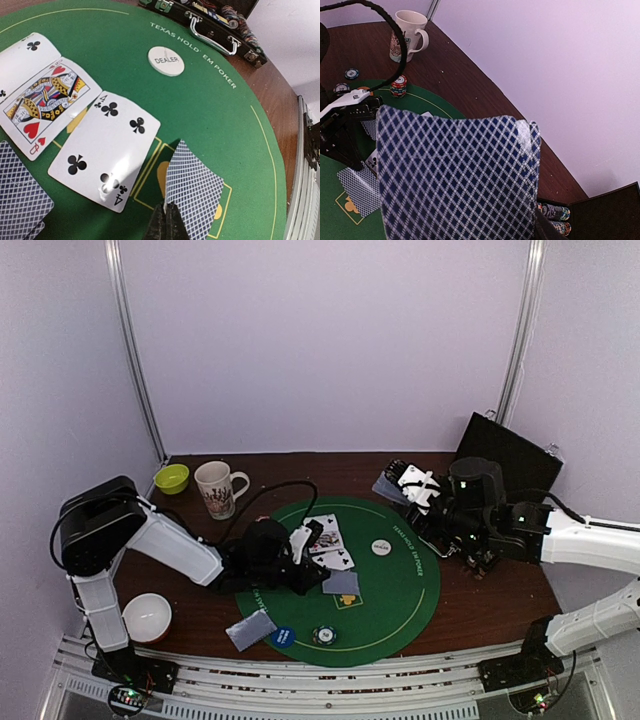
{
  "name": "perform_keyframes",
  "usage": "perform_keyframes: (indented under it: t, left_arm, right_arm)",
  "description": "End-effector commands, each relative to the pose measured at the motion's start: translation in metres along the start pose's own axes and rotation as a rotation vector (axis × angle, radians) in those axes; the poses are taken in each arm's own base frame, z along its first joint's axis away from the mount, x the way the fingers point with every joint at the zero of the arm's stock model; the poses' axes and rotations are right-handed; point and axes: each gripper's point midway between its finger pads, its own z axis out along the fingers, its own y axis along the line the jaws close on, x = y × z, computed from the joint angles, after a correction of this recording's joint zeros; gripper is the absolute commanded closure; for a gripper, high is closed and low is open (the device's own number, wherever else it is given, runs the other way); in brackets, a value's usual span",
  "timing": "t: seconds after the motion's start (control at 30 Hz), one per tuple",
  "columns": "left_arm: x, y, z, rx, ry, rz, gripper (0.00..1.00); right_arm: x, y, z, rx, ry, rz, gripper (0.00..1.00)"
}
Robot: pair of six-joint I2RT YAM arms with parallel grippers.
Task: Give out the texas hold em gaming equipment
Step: Distribute the poker card in the community card area.
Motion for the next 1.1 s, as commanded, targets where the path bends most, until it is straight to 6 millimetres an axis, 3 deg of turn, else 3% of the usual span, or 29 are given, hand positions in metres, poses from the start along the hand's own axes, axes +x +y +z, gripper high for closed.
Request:
perform_keyframes:
  t: [0.0, 0.23, 0.67, 0.97, 1.07]
  left_arm:
    - [0.002, 0.014, 0.011, -0.064, 0.035, -0.051, 1.00]
    - [0.008, 0.032, 0.011, -0.175, 0.068, -0.086, 1.00]
    - [0.001, 0.026, -0.009, -0.177, 0.034, -0.046, 0.82]
    - [0.017, 0.023, 0.001, -0.151, 0.168, 0.037, 0.84]
    - [0.015, 0.014, 0.001, -0.104, 0.170, 0.066, 0.80]
  right_arm:
    - [-0.006, -0.008, -0.006, 0.025, -0.019, 0.018, 0.53]
    - [-0.006, -0.010, -0.009, 0.027, -0.019, 0.016, 0.53]
    - [-0.008, -0.013, -0.015, 0.027, -0.022, 0.025, 0.53]
    - [-0.009, -0.015, -0.019, 0.028, -0.021, 0.031, 0.53]
    - [-0.008, -0.016, -0.021, 0.033, -0.020, 0.032, 0.53]
